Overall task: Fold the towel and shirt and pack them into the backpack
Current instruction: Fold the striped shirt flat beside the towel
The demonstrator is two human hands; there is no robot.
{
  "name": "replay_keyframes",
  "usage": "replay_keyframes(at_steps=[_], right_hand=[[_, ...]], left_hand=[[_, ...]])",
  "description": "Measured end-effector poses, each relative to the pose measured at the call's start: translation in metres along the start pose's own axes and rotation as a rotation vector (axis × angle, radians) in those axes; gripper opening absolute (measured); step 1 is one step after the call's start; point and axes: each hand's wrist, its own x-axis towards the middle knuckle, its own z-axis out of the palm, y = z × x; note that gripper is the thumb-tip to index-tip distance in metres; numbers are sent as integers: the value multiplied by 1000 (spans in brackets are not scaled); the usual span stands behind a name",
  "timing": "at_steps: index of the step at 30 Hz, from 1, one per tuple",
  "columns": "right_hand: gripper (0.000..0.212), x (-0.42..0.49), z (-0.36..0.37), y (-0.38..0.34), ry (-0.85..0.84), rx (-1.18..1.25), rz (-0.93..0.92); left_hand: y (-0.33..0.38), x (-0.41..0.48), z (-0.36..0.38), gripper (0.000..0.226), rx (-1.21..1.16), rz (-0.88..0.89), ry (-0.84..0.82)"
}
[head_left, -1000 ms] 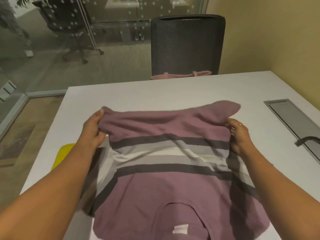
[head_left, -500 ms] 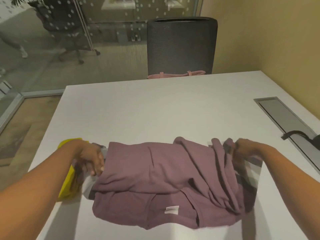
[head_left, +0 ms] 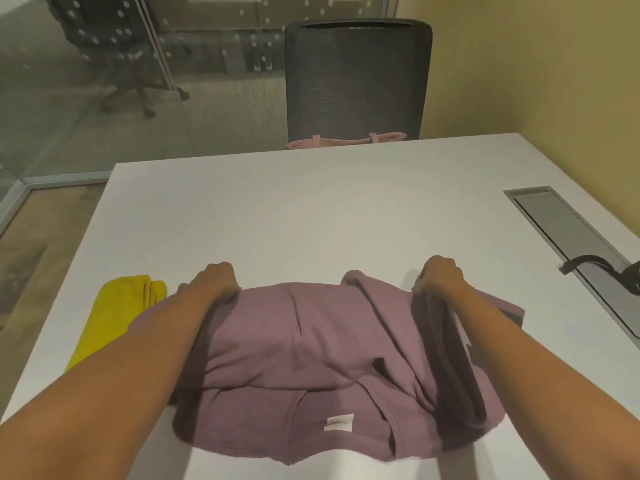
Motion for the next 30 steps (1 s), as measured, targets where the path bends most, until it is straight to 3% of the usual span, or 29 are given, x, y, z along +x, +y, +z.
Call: replay_keyframes(at_steps=[5,7,8,10,12,15,19,24,27,30], right_hand=[[17,-10,-27,3,-58,978,-133],[18,-19,-36,-4,-170,1251,-207],[17,-23,-40,-9,-232,1302,-257],[21,-29,-48,-22,-368,1315,-385],[37,-35,-56,-33,-512,1273,-523],[38,-41,-69,-47,-632,1213,-689],[30,-46,-87,-48,-633,1265,-840],[20,-44,-98,-38,-644,1398,-964],[12,-44,-100,-41,-789,1530,-1131],[16,-42,-104,-50,-944,1691,-1203]], left_hand=[[19,-12,-25,38,222,64,-438],[35,-20,-32,42,304,179,-352],[46,-24,-32,45,238,273,-252],[68,-30,-31,58,-107,486,-138],[97,-49,-33,76,-414,688,-181],[135,-72,-35,78,-540,859,-257],[146,-77,-40,29,-552,897,-295],[127,-69,-42,6,-473,866,-307],[125,-70,-44,47,-541,881,-289],[121,-77,-48,28,-659,913,-325]])
